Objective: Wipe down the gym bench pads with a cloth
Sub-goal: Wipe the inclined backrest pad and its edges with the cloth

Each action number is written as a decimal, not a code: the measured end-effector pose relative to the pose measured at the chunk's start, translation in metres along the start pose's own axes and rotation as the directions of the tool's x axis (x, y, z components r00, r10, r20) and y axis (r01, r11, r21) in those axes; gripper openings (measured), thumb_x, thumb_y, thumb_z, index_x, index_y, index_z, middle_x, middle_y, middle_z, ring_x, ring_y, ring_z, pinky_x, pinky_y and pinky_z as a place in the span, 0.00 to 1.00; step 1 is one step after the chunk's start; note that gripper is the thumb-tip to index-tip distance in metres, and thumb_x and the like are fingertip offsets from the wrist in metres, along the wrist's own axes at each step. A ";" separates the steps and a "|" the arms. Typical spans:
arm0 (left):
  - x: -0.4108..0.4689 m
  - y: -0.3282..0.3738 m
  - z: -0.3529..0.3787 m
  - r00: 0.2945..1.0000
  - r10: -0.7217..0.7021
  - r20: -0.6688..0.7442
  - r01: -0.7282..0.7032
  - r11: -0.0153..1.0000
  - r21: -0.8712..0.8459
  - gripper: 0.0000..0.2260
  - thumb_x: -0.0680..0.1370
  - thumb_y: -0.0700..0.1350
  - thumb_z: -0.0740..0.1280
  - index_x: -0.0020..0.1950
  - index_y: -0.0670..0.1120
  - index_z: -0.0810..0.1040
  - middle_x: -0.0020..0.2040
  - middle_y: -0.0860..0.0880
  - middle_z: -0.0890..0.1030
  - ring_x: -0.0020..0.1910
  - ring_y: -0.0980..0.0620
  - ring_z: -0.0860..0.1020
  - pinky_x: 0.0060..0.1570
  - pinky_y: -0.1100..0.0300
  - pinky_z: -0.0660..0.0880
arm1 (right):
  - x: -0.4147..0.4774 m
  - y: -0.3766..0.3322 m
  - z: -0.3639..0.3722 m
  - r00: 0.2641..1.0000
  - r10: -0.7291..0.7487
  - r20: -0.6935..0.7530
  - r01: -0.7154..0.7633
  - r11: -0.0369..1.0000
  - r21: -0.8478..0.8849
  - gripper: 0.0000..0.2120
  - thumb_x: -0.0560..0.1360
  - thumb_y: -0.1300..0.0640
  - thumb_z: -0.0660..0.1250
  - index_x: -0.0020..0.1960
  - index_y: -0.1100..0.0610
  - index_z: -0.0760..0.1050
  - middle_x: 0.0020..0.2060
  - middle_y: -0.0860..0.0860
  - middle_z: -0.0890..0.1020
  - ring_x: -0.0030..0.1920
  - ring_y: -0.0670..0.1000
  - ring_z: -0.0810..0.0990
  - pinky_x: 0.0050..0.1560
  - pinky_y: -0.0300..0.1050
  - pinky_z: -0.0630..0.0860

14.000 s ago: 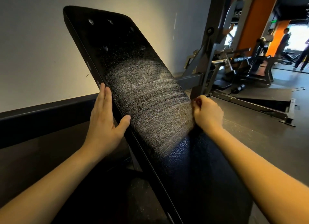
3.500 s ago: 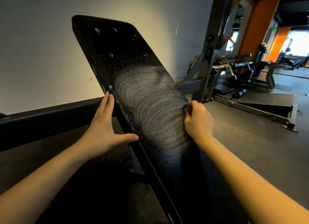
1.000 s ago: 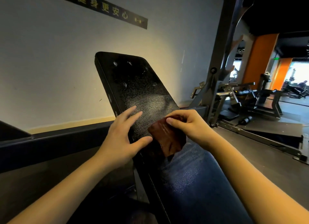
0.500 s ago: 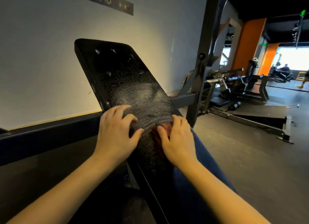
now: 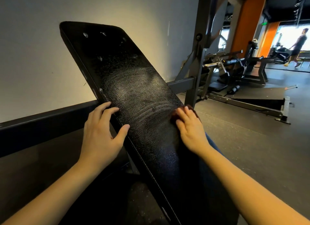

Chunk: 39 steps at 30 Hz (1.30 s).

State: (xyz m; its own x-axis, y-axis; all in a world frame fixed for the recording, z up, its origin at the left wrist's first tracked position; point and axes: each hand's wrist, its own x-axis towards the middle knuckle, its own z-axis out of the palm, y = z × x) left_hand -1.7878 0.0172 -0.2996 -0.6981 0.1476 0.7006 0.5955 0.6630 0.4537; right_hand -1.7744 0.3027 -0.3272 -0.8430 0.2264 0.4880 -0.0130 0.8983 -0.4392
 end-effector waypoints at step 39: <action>0.052 -0.029 -0.015 0.990 -0.098 -0.100 0.081 0.984 -0.160 0.21 0.79 0.45 0.71 0.71 0.50 0.73 0.69 0.54 0.71 0.70 0.55 0.69 0.70 0.56 0.66 | 0.121 -0.041 0.009 1.000 -0.015 -0.016 0.017 0.989 0.149 0.22 0.85 0.51 0.56 0.79 0.50 0.64 0.80 0.59 0.60 0.80 0.59 0.57 0.78 0.54 0.54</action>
State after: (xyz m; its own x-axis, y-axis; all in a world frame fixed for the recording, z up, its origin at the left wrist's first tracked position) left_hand -1.8356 -0.0055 -0.2682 -0.7098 0.0074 0.7043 0.5927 0.5466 0.5916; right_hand -1.8809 0.2900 -0.2565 -0.8341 0.2190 0.5063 -0.1074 0.8358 -0.5384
